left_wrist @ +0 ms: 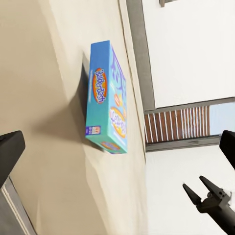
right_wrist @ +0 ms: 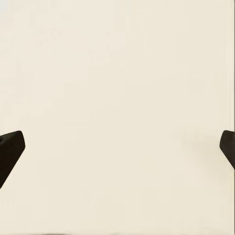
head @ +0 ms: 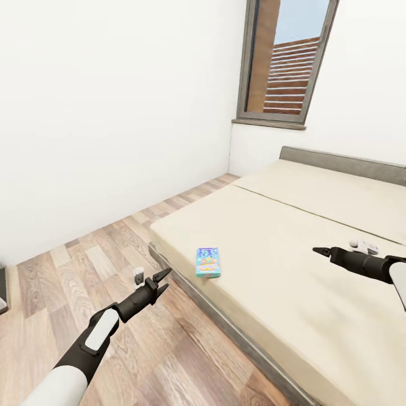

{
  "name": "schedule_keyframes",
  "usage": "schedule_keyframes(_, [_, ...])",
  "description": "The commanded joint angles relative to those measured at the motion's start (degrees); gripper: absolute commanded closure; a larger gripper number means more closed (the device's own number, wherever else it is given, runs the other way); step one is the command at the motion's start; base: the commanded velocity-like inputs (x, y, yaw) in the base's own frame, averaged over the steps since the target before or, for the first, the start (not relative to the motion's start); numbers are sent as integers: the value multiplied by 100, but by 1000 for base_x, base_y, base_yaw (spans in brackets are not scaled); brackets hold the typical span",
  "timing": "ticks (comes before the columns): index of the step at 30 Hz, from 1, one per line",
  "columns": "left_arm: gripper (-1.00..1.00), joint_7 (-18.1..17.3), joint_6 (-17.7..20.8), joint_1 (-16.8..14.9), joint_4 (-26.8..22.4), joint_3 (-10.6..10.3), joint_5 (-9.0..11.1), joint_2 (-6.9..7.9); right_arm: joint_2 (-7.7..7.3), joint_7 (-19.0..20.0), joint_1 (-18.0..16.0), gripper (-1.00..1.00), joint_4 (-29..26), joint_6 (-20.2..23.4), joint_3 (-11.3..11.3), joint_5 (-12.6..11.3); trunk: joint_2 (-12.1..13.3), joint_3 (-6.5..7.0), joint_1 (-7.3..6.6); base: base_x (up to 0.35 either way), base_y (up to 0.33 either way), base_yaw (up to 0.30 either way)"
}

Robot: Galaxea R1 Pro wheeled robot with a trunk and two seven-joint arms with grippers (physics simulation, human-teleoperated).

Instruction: Put all the toys in the child's room - the three board games (two on the bed and one on the table), the two jigsaw puzzles on the table, and the tennis ball on the table - inside the toy box on the table in the child's room.

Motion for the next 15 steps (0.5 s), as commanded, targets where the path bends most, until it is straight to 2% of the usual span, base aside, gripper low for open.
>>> schedule_keyframes(1, [-100, -7, 9, 1, 20, 8, 31, 0, 0, 50, -6, -100, 0, 28, -10, 48, -2, -5, -1, 0, 0, -233])
schedule_keyframes(9, [-100, -20, -93, 9, 82, 9, 37, 1, 0, 50, -6, -100, -5, 30, -21, 48, -2, -5, -1, 0, 0, -249])
schedule_keyframes(15, [-100, -28, -115, 10, 96, 9, 40, 6, 1, 50, -6, -100, -13, 31, -20, 48, -2, -5, -1, 0, 0, -130])
